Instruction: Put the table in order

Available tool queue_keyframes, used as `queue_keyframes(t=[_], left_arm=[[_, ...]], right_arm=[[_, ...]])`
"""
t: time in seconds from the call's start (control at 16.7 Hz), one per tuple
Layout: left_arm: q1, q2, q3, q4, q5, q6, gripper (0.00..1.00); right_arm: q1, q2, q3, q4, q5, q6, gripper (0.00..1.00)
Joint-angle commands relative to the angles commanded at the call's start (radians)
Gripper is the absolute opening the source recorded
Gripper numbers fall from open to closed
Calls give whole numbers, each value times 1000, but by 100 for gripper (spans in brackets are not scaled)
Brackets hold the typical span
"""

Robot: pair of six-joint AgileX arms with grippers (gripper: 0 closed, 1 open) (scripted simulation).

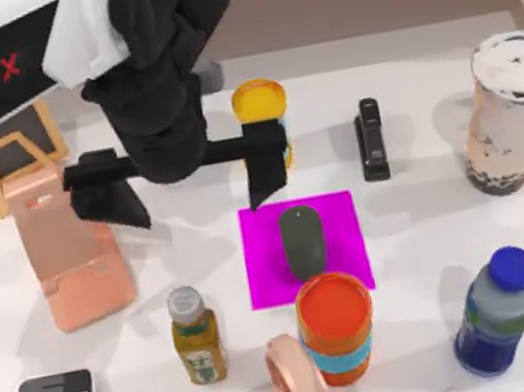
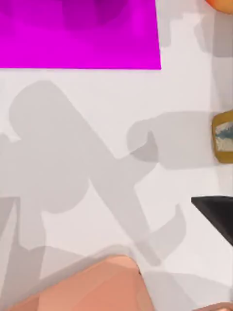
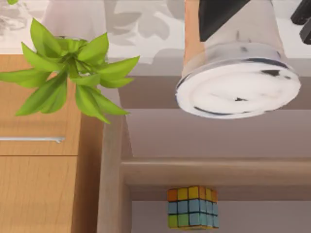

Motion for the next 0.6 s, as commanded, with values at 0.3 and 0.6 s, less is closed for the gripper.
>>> queue_keyframes(t=[0.3, 0.6], left_arm=[[158, -358, -357, 45, -28, 94, 100], [235, -578, -689, 96, -33, 140, 100]], right_arm=[[0, 0, 0, 0, 0, 0, 100], [0, 0, 0, 0, 0, 0, 100]])
